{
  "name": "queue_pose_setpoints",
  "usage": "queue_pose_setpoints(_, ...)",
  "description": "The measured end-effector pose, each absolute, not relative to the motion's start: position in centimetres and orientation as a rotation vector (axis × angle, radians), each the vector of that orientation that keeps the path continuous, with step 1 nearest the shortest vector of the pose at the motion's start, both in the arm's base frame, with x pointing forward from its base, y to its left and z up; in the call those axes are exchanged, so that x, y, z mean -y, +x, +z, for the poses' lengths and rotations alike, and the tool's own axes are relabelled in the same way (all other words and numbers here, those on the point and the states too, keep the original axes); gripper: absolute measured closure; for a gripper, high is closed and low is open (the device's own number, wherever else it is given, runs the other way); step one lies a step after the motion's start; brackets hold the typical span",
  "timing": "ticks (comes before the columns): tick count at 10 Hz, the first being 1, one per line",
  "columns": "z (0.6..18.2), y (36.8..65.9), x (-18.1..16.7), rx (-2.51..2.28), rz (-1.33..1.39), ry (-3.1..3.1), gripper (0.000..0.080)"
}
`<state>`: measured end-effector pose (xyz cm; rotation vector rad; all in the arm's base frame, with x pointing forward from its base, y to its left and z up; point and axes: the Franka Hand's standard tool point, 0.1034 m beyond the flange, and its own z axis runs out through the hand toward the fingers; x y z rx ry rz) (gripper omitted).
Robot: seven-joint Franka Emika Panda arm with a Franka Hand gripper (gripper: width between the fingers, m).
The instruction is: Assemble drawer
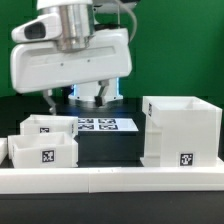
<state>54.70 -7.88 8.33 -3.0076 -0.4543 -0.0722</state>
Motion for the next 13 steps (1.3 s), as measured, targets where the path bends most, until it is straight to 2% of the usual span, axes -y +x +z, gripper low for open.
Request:
queue_pose_setpoints(3, 5.4, 54.0, 9.8, 0.495, -0.083, -3.032, 0.0151)
queue_pose_setpoints(8, 5.3, 53.9, 9.8, 0.488, -0.079, -3.034, 0.0151)
queue_pose_setpoints(9, 4.7, 53.8, 9.8, 0.495, -0.099, -3.048, 0.0151)
queue_pose_setpoints(11, 2.2, 52.5, 9.7, 0.506, -0.125, -3.082, 0.0151)
queue_pose_setpoints(13, 1.0, 51.9, 9.8, 0.508, -0.123, -3.095, 0.0151)
